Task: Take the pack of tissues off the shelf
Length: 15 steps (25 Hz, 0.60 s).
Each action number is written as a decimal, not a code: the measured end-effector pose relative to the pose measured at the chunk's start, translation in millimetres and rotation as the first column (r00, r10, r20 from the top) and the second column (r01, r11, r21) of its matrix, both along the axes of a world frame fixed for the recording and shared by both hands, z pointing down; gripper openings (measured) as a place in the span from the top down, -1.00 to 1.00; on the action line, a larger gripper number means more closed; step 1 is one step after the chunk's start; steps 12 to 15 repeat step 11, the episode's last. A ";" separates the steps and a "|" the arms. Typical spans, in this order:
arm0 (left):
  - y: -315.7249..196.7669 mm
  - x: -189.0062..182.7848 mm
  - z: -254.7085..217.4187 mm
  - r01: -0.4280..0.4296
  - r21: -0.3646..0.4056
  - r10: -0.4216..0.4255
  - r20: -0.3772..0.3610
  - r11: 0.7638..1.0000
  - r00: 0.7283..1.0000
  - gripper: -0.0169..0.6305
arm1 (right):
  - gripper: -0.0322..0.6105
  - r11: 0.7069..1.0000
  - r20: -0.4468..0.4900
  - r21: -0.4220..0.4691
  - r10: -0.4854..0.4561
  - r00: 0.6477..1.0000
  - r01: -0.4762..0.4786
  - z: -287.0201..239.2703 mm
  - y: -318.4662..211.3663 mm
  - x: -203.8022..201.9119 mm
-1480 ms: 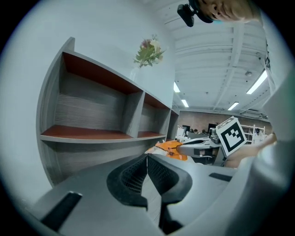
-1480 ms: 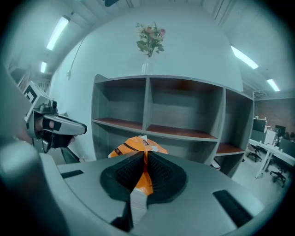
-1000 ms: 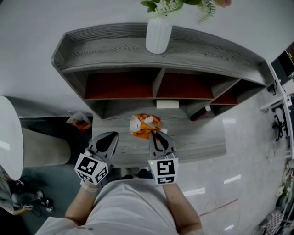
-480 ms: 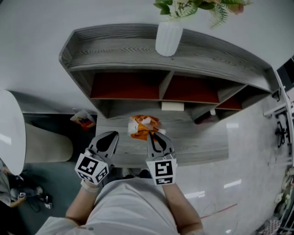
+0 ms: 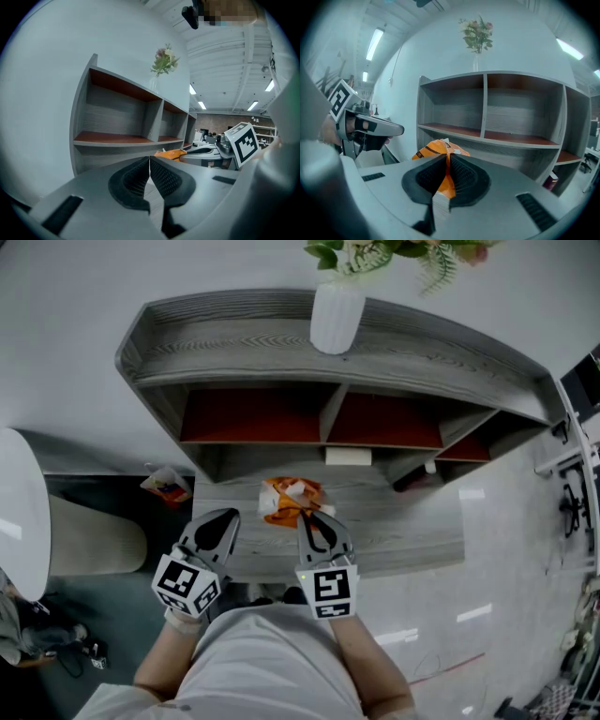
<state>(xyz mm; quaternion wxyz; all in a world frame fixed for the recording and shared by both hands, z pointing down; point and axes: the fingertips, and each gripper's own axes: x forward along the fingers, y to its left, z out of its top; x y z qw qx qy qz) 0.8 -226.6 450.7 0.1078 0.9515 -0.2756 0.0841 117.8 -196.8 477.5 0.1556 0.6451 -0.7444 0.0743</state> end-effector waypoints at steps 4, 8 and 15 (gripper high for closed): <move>0.7 2.4 -0.7 -0.003 0.001 0.003 -0.004 1.000 1.000 0.89 | 0.80 1.000 0.004 -0.003 0.005 1.000 -0.005 -0.3 2.1 1.7; 2.5 4.3 -1.6 -0.001 -0.004 0.001 -0.008 1.000 1.000 0.89 | 0.80 1.000 0.005 -0.003 0.004 1.000 -0.004 -1.3 4.5 3.2; 5.0 5.2 -2.4 0.002 -0.007 -0.002 -0.016 1.000 1.000 0.89 | 0.80 1.000 0.004 -0.003 0.003 1.000 -0.003 -1.2 6.9 4.4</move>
